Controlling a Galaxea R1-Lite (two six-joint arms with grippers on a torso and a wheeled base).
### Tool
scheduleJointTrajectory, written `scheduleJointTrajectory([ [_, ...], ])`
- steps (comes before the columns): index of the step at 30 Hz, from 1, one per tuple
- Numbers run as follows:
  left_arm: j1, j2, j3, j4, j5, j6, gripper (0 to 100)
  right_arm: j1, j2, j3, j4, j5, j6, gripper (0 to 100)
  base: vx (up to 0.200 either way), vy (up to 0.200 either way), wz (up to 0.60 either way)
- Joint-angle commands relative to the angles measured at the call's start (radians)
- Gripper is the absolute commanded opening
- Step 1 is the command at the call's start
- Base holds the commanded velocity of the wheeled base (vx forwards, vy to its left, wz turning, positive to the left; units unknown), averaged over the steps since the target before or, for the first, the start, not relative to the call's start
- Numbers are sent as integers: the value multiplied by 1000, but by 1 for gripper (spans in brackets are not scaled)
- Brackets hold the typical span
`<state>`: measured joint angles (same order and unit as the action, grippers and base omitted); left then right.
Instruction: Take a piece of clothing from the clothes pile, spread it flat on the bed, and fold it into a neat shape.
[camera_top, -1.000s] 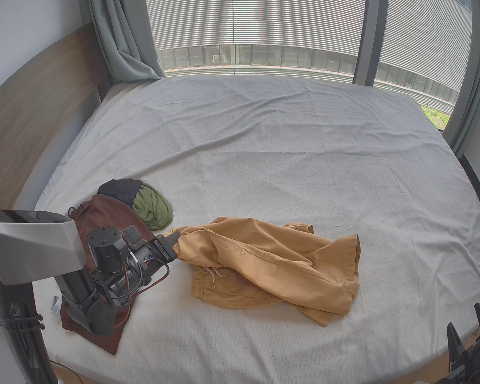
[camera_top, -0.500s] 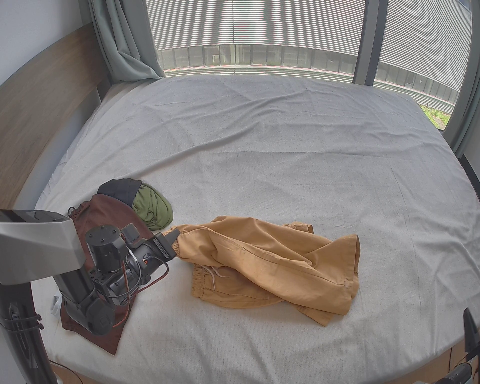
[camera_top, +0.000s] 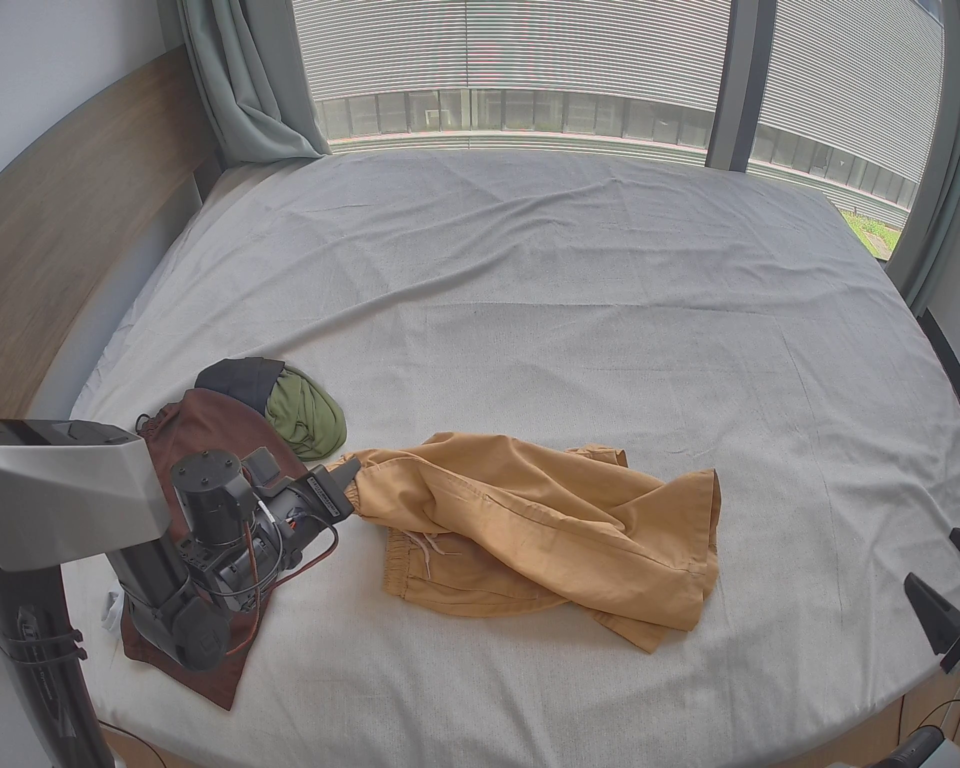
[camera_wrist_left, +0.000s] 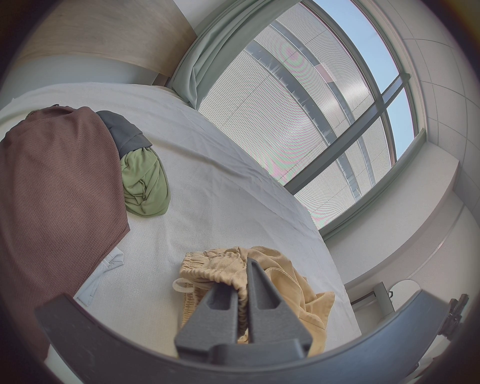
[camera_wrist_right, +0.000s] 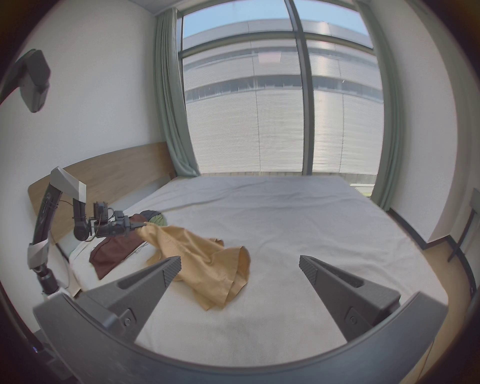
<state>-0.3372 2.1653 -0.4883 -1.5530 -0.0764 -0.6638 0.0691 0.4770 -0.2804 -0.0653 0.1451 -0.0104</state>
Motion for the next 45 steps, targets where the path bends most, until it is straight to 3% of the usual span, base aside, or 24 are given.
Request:
scheduleJointTrajectory([
  [1,-2,-2,-4,-2,0,0,0,4,218,-62,-1,120,6,100,0,0,0],
  [4,-2,-2,-4,-2,0,0,0,3,285,-108,4,200,10,100,0,0,0],
  [9,-2,-2,-6,-2,0,0,0,14,376,-149,-2,246,7,100,0,0,0],
  [15,-2,-5,-4,-2,0,0,0,17,451,-135,-7,352,6,100,0,0,0],
  [24,-2,5,-6,-2,0,-2,0,12,634,-71,-154,399,30,100,0,0,0],
  [33,0,2,-4,-2,0,0,0,15,844,-17,-340,442,168,100,0,0,0],
  [35,0,2,-4,-2,0,0,0,15,847,-17,-343,444,170,100,0,0,0],
  [37,0,2,-4,-2,0,0,0,6,900,9,-401,502,176,100,0,0,0],
  [45,0,-1,-4,-2,0,0,0,-5,1000,38,-511,507,185,100,0,0,0],
])
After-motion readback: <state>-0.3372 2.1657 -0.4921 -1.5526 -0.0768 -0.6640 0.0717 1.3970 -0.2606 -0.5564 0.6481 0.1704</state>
